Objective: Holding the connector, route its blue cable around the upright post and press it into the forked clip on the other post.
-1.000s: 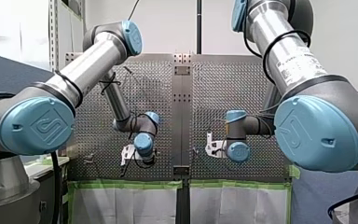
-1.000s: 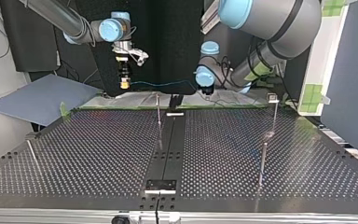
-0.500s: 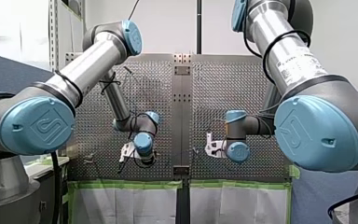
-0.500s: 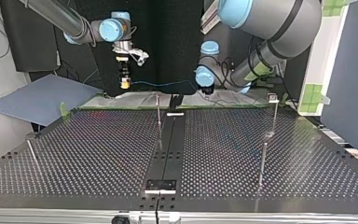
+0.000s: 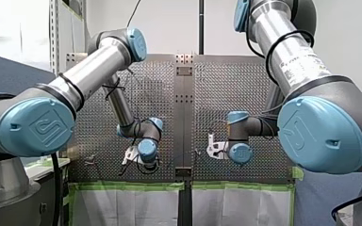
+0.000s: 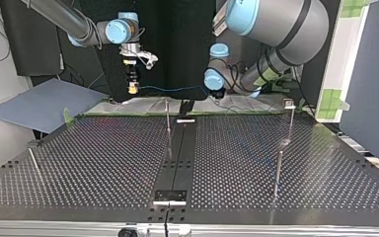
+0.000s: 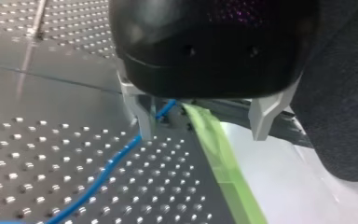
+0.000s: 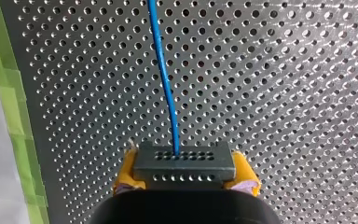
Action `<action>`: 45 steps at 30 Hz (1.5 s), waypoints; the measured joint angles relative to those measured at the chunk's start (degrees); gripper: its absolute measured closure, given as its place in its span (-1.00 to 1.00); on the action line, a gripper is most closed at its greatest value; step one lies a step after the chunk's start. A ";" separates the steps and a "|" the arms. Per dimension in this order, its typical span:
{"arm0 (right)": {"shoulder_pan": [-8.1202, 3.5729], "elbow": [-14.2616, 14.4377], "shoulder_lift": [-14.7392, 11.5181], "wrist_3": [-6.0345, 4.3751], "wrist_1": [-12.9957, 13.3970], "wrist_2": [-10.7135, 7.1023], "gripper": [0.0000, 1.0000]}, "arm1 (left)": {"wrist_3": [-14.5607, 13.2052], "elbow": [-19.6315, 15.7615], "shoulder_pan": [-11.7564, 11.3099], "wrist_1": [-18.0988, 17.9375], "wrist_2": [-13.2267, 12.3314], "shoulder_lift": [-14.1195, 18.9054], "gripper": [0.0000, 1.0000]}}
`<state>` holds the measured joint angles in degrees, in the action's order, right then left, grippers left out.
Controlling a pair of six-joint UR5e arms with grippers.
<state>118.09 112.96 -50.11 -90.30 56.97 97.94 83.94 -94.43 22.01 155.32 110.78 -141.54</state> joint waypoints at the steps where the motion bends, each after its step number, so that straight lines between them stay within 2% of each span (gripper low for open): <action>1: 0.00 0.01 0.01 0.00 0.00 -0.01 1.00 | -0.07 0.17 0.11 -0.43 -0.21 -0.62 -1.00; 5: -0.02 0.00 0.01 0.01 0.00 0.02 1.00 | -0.17 0.56 0.46 -2.06 -1.25 -2.10 -1.00; 13: -0.29 0.01 0.01 0.09 0.00 0.12 1.00 | 0.99 0.66 0.54 -3.64 -4.44 -2.51 -1.00; 23: -1.15 -0.03 0.05 0.10 0.05 0.73 1.00 | 4.28 -0.60 -0.10 -3.67 -4.75 -2.03 -1.00; 32: -1.50 -0.02 0.04 0.10 0.00 0.77 1.00 | 4.56 -3.12 -0.15 -5.97 -4.94 0.91 -1.00; 45: -1.52 -0.03 0.02 0.10 -0.15 0.68 1.00 | 3.50 -3.37 1.48 -7.42 -7.37 1.22 -1.00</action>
<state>116.56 112.93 -50.09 -90.19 56.81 98.62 87.44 -97.80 23.49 147.90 103.41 -140.31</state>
